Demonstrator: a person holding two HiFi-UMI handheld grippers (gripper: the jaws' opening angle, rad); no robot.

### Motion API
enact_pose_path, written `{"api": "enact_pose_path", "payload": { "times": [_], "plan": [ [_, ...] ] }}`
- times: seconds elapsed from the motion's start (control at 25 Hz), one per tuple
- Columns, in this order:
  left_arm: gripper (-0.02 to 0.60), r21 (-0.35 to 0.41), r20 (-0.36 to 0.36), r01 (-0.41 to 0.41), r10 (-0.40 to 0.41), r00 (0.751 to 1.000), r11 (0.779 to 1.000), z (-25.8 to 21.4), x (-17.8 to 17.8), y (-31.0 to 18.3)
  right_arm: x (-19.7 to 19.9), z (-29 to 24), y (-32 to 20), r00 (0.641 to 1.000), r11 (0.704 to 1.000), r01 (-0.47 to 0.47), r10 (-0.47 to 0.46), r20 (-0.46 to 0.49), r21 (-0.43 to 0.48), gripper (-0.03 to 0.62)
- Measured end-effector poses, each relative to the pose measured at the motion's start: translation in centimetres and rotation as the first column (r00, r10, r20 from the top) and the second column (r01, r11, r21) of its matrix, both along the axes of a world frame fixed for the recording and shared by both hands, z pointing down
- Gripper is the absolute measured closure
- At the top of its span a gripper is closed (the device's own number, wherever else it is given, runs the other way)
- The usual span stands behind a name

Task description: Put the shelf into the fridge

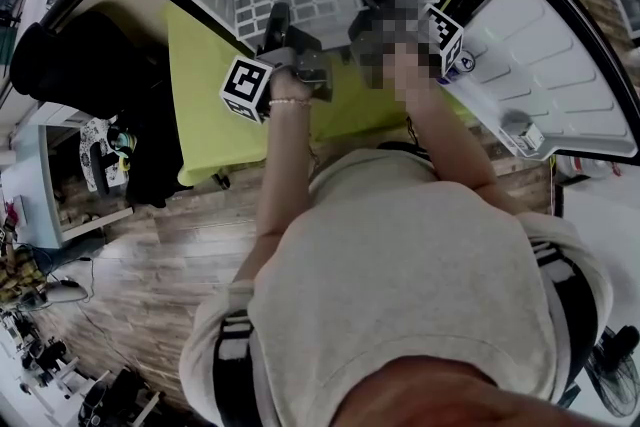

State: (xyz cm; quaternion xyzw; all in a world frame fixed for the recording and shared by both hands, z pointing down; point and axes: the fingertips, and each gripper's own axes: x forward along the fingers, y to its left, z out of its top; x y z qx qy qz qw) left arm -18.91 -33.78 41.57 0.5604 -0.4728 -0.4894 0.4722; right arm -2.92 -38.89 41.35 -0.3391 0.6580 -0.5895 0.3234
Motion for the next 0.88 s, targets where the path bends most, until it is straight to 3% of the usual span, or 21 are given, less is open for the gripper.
{"api": "enact_pose_path", "payload": {
  "times": [0.4,0.88],
  "plan": [
    [0.459,-0.009,0.019,-0.039,0.039,0.999,0.999,0.1,1.5,1.2,-0.1,0.4,1.7,1.000,0.999,0.022,-0.022,-0.014,0.028,0.472],
    [0.443,-0.004,0.052,-0.029,0.029,0.998,1.000,-0.7,2.0,3.5,0.8,-0.9,4.6,0.999,0.998,0.034,-0.034,0.006,0.056,0.470]
  ]
}}
